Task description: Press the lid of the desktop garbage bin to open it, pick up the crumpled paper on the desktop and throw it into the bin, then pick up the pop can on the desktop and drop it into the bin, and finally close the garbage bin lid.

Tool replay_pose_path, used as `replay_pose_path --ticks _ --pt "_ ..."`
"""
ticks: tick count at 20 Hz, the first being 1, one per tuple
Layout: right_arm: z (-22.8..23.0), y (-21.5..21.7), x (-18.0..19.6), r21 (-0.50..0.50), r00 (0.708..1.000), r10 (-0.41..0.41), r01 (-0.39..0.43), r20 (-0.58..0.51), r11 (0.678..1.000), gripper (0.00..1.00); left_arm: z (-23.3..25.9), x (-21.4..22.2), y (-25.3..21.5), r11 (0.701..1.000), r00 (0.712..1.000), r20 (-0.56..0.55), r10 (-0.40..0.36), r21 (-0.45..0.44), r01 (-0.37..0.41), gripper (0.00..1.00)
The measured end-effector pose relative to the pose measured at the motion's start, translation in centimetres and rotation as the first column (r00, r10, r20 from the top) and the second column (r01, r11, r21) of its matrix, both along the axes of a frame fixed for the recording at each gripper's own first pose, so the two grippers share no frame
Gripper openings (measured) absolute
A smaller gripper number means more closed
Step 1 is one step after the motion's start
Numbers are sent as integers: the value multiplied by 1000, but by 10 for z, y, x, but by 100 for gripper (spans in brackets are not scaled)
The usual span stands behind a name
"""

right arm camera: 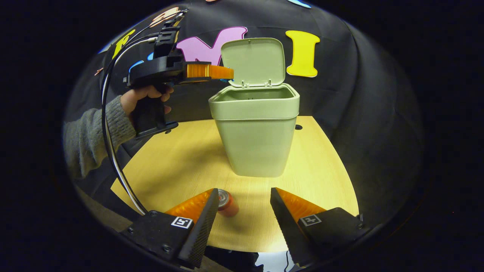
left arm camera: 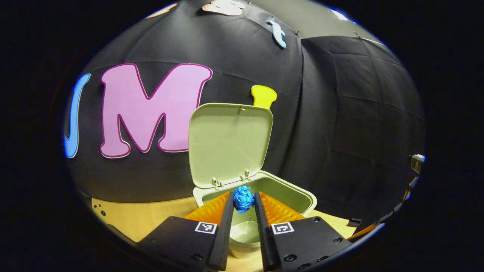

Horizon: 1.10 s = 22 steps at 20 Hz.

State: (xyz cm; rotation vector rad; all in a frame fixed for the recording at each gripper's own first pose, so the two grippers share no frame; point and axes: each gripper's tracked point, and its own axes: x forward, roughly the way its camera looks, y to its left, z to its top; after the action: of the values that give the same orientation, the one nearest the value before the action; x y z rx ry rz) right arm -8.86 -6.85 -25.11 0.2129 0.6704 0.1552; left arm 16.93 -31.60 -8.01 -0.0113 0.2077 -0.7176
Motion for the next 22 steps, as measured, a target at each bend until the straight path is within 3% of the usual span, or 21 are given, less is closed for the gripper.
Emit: replay_pose_path --ticks 8,9,10,11,13,18,22 --pt "-3 -10 2 15 1000 -28 28 -10 999 87 -14 9 -6 999 1000 -20 10 31 -9 46" --pt "-4 -10 3 15 1000 -27 27 -12 1000 87 -15 9 -6 999 1000 -17 7 34 -6 67" --pt "-4 -10 3 15 1000 -25 25 -13 1000 87 -14 9 -5 999 1000 -14 4 35 -4 67" --pt "-4 -9 2 13 1000 -23 23 -14 1000 87 -14 9 -5 999 1000 -11 6 36 -6 81" --pt "-5 -8 2 8 1000 -19 20 -17 1000 87 -12 10 -1 999 1000 -5 15 30 -15 93" --pt "-3 -2 4 27 1000 -12 13 -16 1000 97 -10 6 20 999 999 -10 48 16 -48 95" --pt "-1 9 8 31 1000 8 -8 -5 999 98 -9 -5 53 995 995 -25 100 -7 -100 95"
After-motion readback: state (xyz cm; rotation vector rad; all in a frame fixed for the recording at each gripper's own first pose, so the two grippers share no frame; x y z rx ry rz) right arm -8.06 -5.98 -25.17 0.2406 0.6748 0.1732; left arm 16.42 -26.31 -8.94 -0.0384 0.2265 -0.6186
